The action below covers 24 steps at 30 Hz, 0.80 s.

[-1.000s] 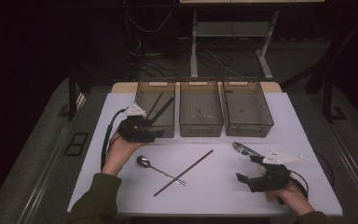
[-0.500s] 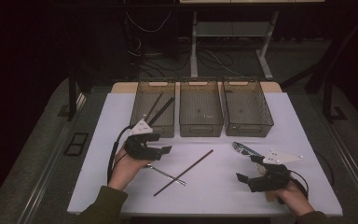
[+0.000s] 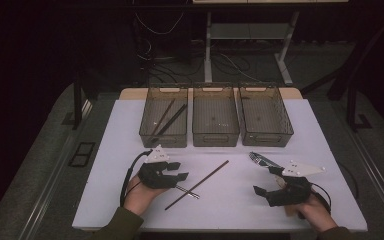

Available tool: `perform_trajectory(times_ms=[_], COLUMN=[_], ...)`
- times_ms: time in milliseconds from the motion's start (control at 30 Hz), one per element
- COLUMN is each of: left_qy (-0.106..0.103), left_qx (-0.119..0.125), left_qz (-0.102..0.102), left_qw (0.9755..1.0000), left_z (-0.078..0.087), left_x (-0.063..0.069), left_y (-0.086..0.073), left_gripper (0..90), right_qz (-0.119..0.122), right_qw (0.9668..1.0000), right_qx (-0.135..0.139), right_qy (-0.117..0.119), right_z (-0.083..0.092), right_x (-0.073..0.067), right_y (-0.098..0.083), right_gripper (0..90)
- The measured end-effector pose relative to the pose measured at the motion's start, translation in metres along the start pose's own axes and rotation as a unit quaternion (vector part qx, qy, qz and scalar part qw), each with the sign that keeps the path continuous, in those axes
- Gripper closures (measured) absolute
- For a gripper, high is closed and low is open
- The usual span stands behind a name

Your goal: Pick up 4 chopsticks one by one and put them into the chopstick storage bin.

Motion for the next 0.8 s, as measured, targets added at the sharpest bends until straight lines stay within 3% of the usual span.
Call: perform_trajectory(times_ms=[200,433,800], left_qy=[-0.006,-0.028,-0.030], left_qx=[-0.008,-0.025,-0.066], left_qz=[-0.009,-0.015,-0.049], left_qw=[0.9999,0.9992,0.9962], left_z=[-0.007,-0.019,-0.036], left_x=[0.009,0.019,0.028], left_y=[0.000,0.001,-0.001], left_gripper=[61.0,71.9,77.6], right_qz=[0.002,0.002,0.002], right_qw=[1.0000,1.0000,1.0000], right_qx=[-0.001,-0.002,-0.003], right_qy=[0.000,-0.001,-0.001], right_z=[0.000,-0.001,-0.001], right_x=[0.000,-0.001,-0.001], right_y=[0.000,0.000,0.000], right_gripper=[9.1,9.1,9.1])
Point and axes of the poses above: each handheld gripper's, and its own axes: z roughly backward along the jaws, y roughly out of its top, x roughly to its right, the point moved 1 cm from there along -z, roughly forward along the jaws, and after that the axes turned 9 degrees about -z, right-handed, at the moved point
